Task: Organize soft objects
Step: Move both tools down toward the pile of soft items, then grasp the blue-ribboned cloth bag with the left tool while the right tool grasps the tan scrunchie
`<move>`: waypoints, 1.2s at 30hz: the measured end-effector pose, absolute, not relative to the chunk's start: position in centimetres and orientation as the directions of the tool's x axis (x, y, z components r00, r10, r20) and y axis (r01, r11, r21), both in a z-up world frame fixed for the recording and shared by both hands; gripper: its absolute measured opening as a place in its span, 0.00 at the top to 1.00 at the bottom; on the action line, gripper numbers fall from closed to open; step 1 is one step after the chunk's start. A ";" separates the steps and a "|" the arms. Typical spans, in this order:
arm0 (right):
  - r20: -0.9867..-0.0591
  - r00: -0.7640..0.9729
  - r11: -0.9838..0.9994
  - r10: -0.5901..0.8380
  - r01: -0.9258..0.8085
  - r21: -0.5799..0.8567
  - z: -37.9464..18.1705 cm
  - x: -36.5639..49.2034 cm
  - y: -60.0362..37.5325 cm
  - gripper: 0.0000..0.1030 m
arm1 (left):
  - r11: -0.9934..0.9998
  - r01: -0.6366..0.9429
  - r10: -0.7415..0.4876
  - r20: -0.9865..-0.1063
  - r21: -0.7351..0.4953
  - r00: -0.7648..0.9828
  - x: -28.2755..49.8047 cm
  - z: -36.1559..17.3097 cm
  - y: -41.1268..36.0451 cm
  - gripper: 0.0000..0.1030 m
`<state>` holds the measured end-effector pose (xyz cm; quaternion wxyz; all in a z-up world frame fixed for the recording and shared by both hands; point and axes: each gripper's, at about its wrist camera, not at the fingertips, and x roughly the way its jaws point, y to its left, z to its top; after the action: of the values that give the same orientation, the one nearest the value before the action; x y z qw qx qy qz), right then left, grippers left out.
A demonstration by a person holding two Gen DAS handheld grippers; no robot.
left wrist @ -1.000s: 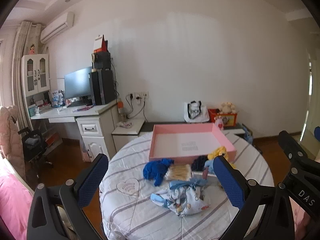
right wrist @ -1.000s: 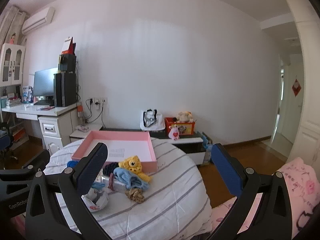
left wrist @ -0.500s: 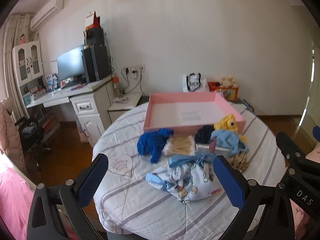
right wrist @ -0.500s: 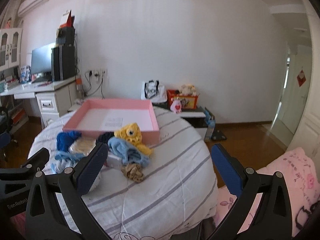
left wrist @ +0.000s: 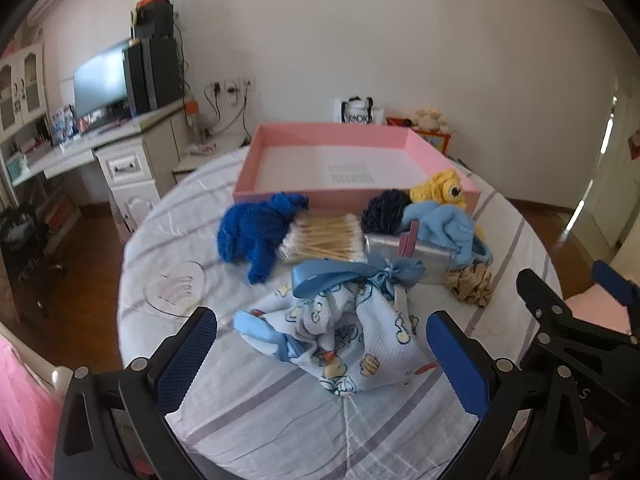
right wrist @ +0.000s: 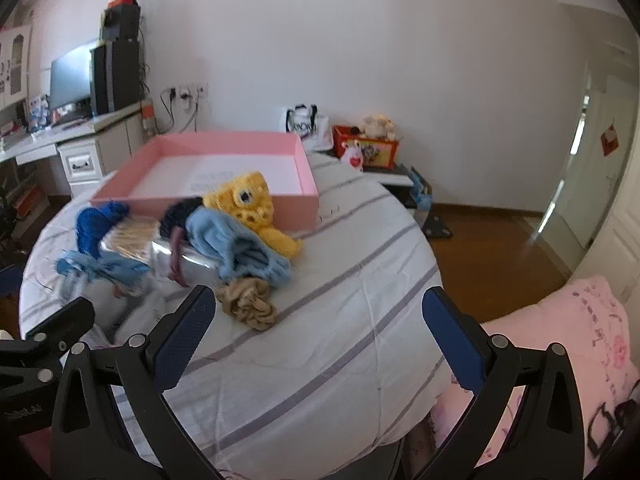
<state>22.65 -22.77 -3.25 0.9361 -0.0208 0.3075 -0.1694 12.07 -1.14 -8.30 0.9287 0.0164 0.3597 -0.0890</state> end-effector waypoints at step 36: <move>-0.743 0.655 0.985 -0.136 0.169 -0.030 -8.5 28.5 -21.9 0.40 | 0.984 0.138 -0.178 -0.684 -0.113 0.707 14.9 -10.7 3.0 0.28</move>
<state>28.46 -21.88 -8.52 0.9094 0.0208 0.4069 -0.0838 14.86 3.01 -10.71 0.9236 -0.0264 0.3729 -0.0855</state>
